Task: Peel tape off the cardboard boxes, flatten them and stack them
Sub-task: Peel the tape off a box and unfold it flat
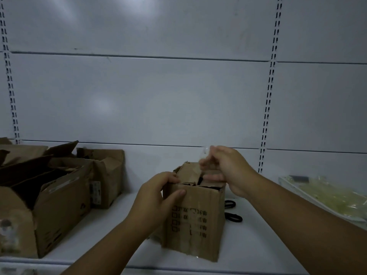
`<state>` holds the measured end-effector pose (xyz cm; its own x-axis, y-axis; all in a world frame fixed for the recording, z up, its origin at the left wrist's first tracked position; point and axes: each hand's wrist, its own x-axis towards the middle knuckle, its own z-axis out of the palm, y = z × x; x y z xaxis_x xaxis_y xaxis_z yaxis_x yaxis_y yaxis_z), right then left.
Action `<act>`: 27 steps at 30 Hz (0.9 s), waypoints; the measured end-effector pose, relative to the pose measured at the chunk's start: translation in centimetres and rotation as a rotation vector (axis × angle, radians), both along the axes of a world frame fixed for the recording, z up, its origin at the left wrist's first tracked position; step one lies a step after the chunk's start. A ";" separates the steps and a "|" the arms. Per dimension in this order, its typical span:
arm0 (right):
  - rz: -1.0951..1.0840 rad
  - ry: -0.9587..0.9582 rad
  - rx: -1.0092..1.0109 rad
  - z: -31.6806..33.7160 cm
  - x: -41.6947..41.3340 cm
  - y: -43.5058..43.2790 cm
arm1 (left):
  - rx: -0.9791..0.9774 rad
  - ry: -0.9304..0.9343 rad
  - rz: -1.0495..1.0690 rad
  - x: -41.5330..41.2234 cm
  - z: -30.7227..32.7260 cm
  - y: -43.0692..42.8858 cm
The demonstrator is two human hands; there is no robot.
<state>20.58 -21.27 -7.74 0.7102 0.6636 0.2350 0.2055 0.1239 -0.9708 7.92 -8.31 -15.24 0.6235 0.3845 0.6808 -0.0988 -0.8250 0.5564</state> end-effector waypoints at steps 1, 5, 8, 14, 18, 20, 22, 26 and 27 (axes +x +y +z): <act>-0.009 0.094 0.072 0.2 0.3 -0.2 | 0.024 -0.002 0.000 0.0 -0.1 0.1; -0.142 0.188 0.208 1.4 2.0 -1.3 | 0.128 -0.009 -0.016 -0.6 -0.2 0.9; -0.216 0.202 0.271 2.2 3.5 -2.2 | 0.154 -0.001 -0.007 -1.7 0.9 2.1; -0.072 0.294 0.295 1.4 4.6 -2.2 | 0.178 0.245 0.199 -1.9 6.5 1.3; 0.041 0.283 0.281 1.2 4.2 -1.4 | 0.377 0.582 0.166 1.0 8.0 -5.6; 0.049 0.313 0.323 1.2 4.0 -1.4 | 0.430 0.718 0.078 2.1 7.6 -7.6; 0.012 0.335 0.367 1.3 4.3 -1.8 | 0.410 0.781 0.024 2.4 7.9 -7.0; -0.039 0.375 0.422 1.5 5.3 -2.3 | 0.355 0.762 -0.054 2.0 8.8 -7.0; -0.050 0.395 0.431 1.5 5.4 -2.1 | 0.367 0.731 -0.077 2.3 8.7 -7.8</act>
<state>25.96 -23.34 -6.25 0.8268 0.5302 0.1878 -0.1455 0.5241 -0.8391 10.20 -16.10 -6.55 0.9739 0.1546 0.1661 0.1205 -0.9727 0.1985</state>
